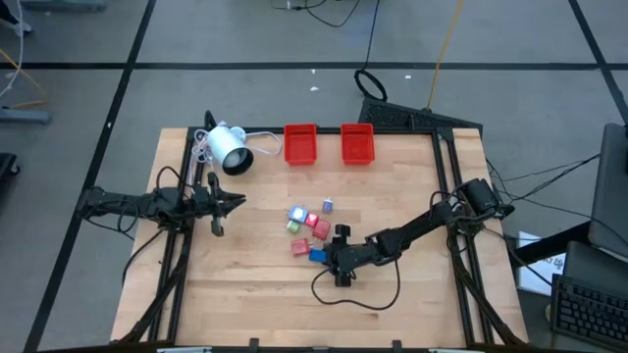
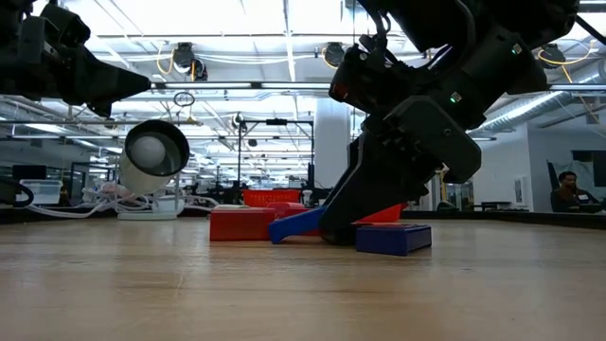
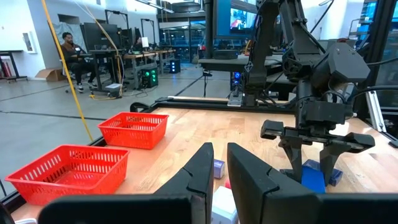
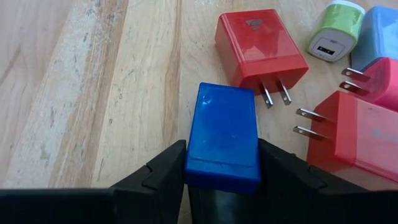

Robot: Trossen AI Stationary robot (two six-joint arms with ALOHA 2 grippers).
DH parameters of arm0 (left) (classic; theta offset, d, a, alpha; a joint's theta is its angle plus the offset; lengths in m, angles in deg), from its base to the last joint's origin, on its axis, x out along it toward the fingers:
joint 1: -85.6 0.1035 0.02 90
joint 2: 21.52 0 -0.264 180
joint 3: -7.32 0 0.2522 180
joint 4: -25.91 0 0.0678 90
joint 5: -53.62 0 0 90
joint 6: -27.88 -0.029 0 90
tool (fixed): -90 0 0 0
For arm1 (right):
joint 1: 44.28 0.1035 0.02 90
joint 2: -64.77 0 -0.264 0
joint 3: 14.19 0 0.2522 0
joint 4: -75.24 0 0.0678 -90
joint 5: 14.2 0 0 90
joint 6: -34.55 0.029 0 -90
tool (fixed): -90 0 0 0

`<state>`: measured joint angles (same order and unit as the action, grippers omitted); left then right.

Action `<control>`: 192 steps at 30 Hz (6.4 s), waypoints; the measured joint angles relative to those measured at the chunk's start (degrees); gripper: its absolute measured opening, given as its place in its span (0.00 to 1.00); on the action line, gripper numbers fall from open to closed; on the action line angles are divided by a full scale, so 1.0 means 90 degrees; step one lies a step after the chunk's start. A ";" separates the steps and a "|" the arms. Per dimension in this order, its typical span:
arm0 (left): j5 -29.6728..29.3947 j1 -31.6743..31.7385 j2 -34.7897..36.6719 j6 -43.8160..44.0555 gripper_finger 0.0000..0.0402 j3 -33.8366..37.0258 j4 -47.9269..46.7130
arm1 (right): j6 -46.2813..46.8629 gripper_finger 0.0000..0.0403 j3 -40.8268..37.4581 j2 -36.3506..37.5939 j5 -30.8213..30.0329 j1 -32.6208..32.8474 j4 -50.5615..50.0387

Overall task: Pick & Place Office items
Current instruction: Put the top blue digital clock into the right red bin

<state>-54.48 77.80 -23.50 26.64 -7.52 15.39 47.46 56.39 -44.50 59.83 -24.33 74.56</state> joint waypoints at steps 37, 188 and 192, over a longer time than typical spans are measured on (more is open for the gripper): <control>-0.0002 0.0000 0.0000 0.0000 0.12 0.0000 0.0002 | -0.0064 0.42 0.0000 0.0017 0.0126 -0.0012 -0.0005; -0.0002 -0.0002 0.0001 0.0000 0.12 0.0000 0.0001 | 0.0781 0.42 -0.2667 0.4500 -0.1763 -0.0059 0.0179; -0.0002 -0.0002 0.0000 -0.0002 0.12 0.0000 0.0002 | 0.0783 0.42 -0.2665 0.4499 -0.1756 -0.0121 0.0142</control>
<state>-54.49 77.78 -23.50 26.62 -7.52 15.41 54.51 32.40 -4.01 44.03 -25.43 75.83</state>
